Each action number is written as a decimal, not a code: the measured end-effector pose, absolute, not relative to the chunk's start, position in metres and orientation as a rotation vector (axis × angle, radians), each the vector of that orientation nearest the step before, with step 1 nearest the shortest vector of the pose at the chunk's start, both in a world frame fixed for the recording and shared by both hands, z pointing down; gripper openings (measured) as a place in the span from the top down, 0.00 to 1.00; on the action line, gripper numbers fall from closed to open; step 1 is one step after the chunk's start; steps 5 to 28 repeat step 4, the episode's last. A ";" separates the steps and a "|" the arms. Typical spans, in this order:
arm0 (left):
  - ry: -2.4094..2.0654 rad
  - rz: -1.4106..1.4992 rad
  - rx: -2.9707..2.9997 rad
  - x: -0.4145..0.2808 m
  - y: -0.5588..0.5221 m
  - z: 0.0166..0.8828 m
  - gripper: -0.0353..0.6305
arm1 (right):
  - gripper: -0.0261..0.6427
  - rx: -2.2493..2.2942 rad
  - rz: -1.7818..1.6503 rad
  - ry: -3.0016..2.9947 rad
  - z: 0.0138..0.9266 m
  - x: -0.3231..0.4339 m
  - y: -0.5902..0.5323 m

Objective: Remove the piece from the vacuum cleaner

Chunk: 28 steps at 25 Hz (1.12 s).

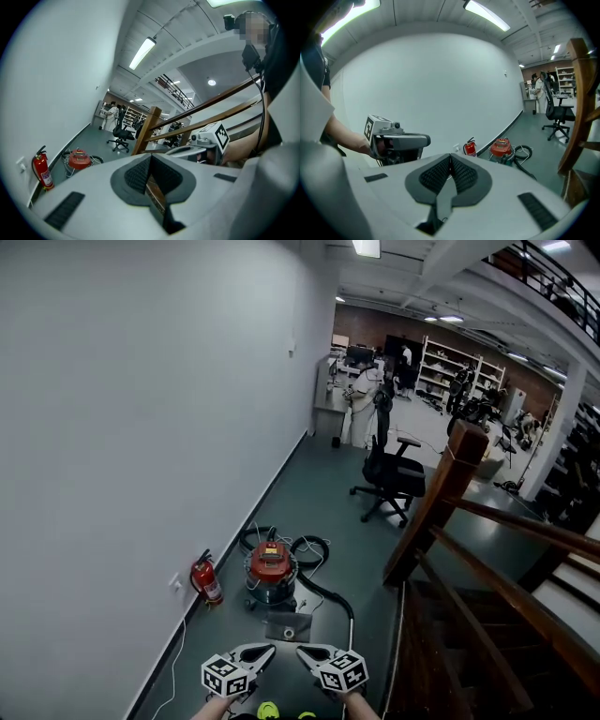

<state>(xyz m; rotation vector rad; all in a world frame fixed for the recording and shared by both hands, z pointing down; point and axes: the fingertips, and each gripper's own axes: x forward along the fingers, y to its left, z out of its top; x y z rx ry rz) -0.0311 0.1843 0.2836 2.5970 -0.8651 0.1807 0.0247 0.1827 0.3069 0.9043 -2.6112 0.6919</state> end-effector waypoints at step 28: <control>-0.860 0.187 2.611 -0.035 0.182 0.280 0.93 | 0.94 0.902 0.697 -2.621 0.305 0.017 0.186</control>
